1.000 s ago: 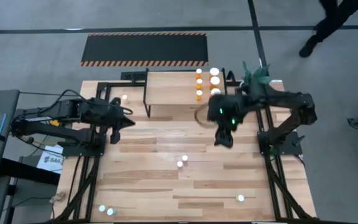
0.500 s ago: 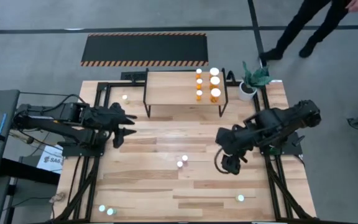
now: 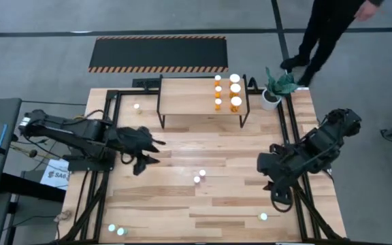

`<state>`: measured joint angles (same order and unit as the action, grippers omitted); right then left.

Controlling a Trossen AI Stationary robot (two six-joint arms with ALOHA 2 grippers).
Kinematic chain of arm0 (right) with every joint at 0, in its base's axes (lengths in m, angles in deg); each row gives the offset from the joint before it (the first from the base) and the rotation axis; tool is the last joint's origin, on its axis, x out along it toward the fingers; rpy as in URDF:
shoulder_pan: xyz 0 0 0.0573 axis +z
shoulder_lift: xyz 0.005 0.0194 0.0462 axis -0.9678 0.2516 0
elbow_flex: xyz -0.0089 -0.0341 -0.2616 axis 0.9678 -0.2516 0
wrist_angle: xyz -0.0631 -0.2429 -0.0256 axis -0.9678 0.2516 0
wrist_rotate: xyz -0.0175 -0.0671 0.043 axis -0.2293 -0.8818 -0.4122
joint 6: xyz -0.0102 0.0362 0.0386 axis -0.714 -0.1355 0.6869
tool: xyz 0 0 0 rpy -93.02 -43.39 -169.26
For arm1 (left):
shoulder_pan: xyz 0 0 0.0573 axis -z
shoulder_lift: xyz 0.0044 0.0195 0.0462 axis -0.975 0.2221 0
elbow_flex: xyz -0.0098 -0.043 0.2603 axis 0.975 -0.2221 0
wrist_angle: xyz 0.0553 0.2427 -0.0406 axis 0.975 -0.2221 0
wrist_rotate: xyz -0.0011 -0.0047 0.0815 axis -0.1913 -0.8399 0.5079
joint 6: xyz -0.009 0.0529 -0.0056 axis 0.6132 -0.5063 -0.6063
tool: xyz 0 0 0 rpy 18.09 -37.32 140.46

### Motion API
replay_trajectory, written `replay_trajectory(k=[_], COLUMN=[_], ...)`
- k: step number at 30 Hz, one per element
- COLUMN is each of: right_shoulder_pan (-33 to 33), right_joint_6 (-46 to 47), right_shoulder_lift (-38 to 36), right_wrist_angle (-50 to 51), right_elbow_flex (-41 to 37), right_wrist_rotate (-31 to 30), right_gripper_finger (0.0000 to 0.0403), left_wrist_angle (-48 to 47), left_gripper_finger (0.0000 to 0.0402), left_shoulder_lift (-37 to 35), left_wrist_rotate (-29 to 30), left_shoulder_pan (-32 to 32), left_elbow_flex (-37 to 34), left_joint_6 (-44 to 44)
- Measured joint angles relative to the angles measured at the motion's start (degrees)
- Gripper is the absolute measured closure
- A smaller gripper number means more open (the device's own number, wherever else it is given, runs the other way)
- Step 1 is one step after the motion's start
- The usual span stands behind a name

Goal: Pick and place medicine bottles onto shelf by color
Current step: Put the right small yellow pill bottle on the shelf

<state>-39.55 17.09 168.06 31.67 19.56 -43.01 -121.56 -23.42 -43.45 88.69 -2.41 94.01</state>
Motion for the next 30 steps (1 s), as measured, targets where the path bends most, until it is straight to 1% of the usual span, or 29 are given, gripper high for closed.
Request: replay_trajectory(k=[3, 6, 9, 14, 17, 18, 20, 21, 24, 26, 30], right_shoulder_pan=[1.36, 2.92, 5.37, 9.21, 10.98, 11.64, 13.23, 13.97, 16.01, 16.59, 16.65], right_joint_6=[0.04, 1.73, 4.05, 6.45, 5.47, 4.41, 1.31, -0.63, -5.24, -5.32, -3.16], right_shoulder_lift=[0.02, 0.02, 0.02, 0.02, -0.38, -0.66, -0.92, -1.07, -1.59, -2.35, -3.65], right_wrist_angle=[0.64, 0.68, 0.65, 0.64, 0.63, 0.66, 0.68, 0.66, 0.63, 0.64, 0.63], right_elbow_flex=[0.00, 0.00, 0.00, 0.00, 0.00, 0.00, 0.02, 0.02, 0.01, 0.00, 0.02], right_wrist_rotate=[-1.85, -3.55, -3.51, -3.49, -3.58, -3.62, -3.59, -3.49, -3.09, -3.07, -2.83], right_gripper_finger=[0.0148, 0.0148, 0.0148, 0.0148, 0.0148, 0.0148, 0.0148, 0.0148, 0.0148, 0.0148, 0.0148], left_wrist_angle=[11.24, 20.61, 31.36, 49.29, 62.90, 66.58, 71.26, 72.33, 70.89, 69.21, 67.91], left_gripper_finger=[0.0200, 0.0200, 0.0200, 0.0200, 0.0200, 0.0200, 0.0200, 0.0200, 0.0200, 0.0200, 0.0200], left_shoulder_lift=[4.19, 8.90, 13.78, 23.50, 30.85, 33.80, 39.60, 42.75, 50.86, 56.13, 66.11], left_wrist_rotate=[-1.49, -1.61, -1.55, -1.58, -1.45, -0.77, 2.29, 3.91, 7.22, 7.62, 5.10], left_shoulder_pan=[1.97, 3.64, 4.93, 6.00, 6.02, 6.29, 7.47, 8.22, 10.00, 10.43, 10.30], left_elbow_flex=[0.06, 0.08, 0.10, 0.09, 0.31, 1.40, 5.17, 8.31, 18.20, 24.40, 35.86], left_joint_6=[-4.06, -7.75, -11.84, -22.05, -23.01, -22.84, -22.65, -23.47, -28.57, -29.68, -26.31])
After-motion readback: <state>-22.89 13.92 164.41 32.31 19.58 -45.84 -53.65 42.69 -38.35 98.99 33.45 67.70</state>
